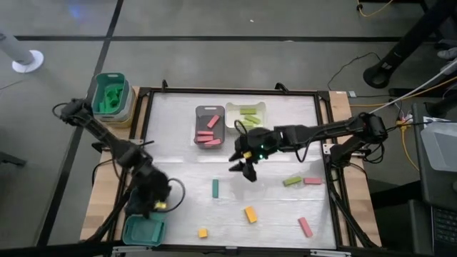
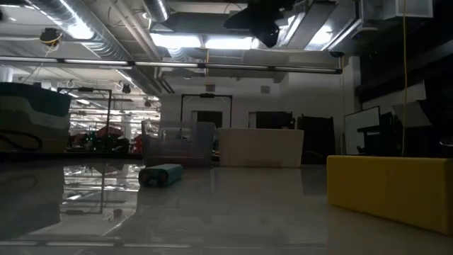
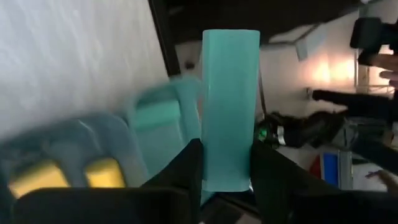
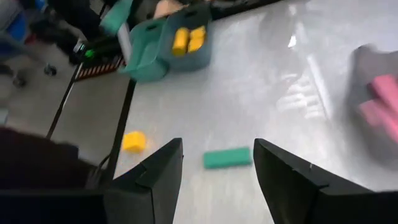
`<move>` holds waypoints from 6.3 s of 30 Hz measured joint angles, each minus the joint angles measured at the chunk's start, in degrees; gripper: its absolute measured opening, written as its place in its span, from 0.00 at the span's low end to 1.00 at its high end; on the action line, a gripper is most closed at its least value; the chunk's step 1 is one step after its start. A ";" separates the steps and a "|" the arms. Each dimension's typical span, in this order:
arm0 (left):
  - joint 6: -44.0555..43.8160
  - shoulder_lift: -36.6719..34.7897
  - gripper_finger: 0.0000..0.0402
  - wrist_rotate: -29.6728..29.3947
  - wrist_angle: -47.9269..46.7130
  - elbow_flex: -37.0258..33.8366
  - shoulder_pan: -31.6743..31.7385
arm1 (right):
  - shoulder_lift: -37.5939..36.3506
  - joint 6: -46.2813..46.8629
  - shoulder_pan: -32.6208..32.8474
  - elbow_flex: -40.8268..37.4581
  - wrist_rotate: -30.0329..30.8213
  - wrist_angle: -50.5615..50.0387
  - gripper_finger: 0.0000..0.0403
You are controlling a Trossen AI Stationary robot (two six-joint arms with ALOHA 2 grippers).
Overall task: Sort blocks
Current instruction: Put the light blue block into the light blue bin, then put the yellow block into the blue bin
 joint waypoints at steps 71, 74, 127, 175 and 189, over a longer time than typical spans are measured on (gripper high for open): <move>-15.87 14.52 0.41 -10.86 1.30 0.04 -19.63 | 17.90 65.99 23.56 3.83 5.50 -12.82 0.49; -14.15 14.52 0.41 -10.86 1.30 0.04 -19.63 | 17.88 67.51 23.56 4.17 6.53 -16.98 0.49; -16.60 13.85 0.41 -12.37 2.50 0.04 -15.09 | 25.93 54.94 19.12 4.22 1.78 -13.75 0.33; -25.40 -12.00 0.41 -56.70 9.31 0.02 10.75 | 26.14 24.99 -7.56 4.11 -3.35 69.51 0.35; -18.35 -14.02 0.41 -58.87 14.72 0.00 12.93 | 25.99 24.77 -7.57 4.15 -3.74 73.13 0.35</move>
